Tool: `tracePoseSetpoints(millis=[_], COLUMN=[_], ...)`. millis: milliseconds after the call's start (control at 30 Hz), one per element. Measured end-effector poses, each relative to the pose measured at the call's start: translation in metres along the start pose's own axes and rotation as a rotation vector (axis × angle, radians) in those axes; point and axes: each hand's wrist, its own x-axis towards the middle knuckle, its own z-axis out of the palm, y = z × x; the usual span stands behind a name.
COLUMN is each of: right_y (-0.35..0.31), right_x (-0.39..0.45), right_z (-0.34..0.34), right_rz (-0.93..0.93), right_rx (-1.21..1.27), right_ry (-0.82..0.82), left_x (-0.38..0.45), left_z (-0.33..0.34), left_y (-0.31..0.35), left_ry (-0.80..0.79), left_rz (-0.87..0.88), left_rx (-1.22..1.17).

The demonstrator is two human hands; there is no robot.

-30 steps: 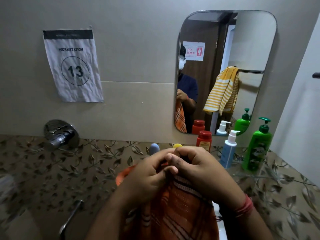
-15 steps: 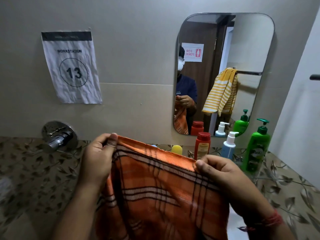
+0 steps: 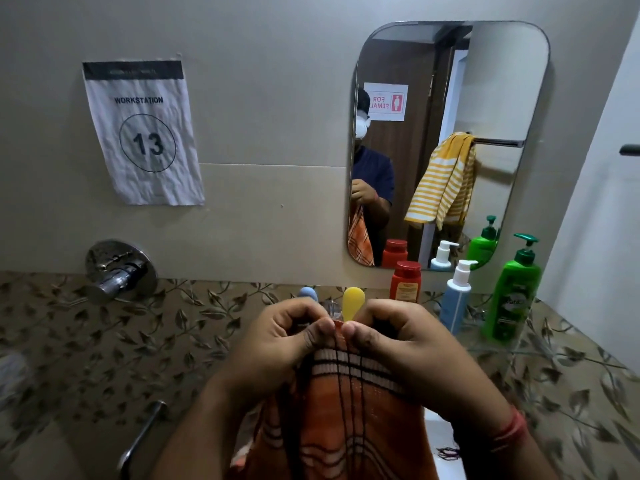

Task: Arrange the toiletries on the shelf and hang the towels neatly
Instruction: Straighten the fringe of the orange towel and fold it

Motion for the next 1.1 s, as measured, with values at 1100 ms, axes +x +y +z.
tracePoseSetpoints(millis=[1100], right_y=[0.001], right_x=[-0.024], right_z=[0.0], right_rz=[-0.082], right_rx=[-0.151], right_ry=[0.085], left_x=[-0.019], left_z=[0.035], left_y=[0.019], left_ry=[0.029], left_rz=[0.147], left_rx=[0.55])
